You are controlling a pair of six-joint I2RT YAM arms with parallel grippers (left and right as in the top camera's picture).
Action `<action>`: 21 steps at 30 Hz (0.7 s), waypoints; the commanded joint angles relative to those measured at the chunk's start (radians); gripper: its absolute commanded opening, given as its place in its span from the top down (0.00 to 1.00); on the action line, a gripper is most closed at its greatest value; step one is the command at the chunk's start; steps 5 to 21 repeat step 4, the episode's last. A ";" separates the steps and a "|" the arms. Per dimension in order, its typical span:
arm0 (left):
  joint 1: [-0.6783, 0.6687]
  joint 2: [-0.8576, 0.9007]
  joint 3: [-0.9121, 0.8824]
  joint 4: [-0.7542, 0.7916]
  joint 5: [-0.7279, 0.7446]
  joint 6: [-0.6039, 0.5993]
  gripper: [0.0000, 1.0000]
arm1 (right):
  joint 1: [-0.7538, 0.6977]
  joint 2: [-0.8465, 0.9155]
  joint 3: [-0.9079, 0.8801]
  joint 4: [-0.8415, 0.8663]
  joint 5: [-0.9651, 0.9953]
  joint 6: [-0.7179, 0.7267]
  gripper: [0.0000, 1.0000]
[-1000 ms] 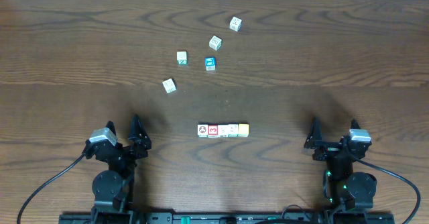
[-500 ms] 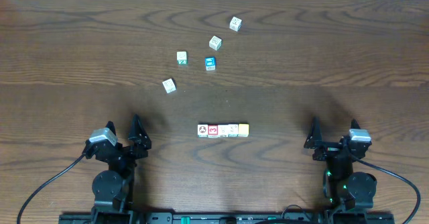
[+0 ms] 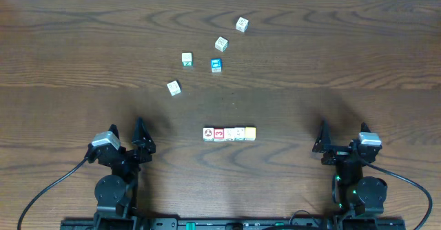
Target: Lift 5 blocks
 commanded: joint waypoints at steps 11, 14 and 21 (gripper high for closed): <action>0.005 -0.006 -0.014 -0.047 0.002 0.010 0.23 | -0.007 -0.005 -0.002 -0.003 0.010 -0.010 0.01; 0.005 -0.006 -0.014 -0.047 0.002 0.010 0.23 | -0.007 -0.005 -0.002 -0.003 0.010 -0.010 0.01; 0.005 -0.006 -0.014 -0.047 0.002 0.010 0.23 | -0.007 -0.005 -0.002 -0.003 0.010 -0.010 0.01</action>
